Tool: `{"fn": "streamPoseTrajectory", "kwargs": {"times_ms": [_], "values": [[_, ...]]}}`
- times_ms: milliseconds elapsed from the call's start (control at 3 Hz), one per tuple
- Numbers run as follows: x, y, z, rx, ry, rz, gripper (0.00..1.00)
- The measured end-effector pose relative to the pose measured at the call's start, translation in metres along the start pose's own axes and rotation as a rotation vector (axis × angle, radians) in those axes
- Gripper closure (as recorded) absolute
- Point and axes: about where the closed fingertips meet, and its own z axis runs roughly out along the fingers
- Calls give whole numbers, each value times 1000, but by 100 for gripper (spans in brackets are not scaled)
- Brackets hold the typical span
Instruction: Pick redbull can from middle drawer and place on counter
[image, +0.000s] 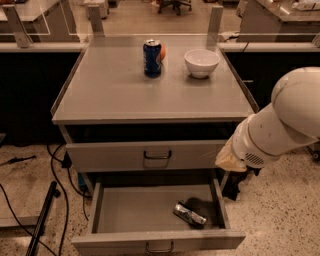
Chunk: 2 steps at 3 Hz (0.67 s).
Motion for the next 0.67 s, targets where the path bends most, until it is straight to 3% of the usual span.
{"fn": "streamPoseTrajectory", "kwargs": {"times_ms": [333,667], "values": [[0,0,0,0,0,0,100],[18,25,49,-20,23,10,100]]}}
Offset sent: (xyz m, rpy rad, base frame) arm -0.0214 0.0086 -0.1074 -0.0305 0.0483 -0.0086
